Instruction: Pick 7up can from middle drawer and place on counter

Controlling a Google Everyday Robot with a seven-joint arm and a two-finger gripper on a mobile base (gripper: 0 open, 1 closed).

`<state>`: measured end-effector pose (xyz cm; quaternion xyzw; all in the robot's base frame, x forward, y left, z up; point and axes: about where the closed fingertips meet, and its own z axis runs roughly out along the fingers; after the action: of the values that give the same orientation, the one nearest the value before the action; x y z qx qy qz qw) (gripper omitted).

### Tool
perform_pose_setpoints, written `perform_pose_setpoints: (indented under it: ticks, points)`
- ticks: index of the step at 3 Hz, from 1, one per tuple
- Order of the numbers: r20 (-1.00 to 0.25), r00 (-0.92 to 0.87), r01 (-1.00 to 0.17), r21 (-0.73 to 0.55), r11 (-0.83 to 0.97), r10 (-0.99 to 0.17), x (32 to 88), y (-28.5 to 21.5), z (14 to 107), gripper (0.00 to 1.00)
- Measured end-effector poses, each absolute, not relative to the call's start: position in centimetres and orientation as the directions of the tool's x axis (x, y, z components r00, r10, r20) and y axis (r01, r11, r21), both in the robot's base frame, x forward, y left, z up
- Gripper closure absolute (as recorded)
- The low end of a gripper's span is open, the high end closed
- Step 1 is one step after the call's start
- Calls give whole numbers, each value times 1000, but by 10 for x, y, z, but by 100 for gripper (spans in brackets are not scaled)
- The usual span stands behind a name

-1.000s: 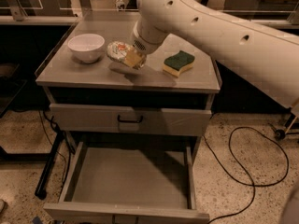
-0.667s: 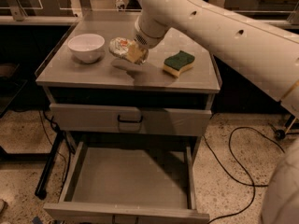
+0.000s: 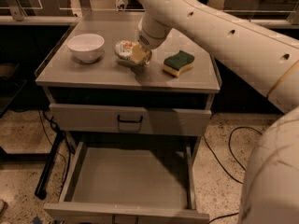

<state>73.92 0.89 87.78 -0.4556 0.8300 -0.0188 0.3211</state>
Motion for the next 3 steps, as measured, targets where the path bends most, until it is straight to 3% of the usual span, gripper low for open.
perform_pose_setpoints:
  ticks: [3]
  points:
    - [-518, -397, -760, -277, 588, -758, 742, 9, 858, 100]
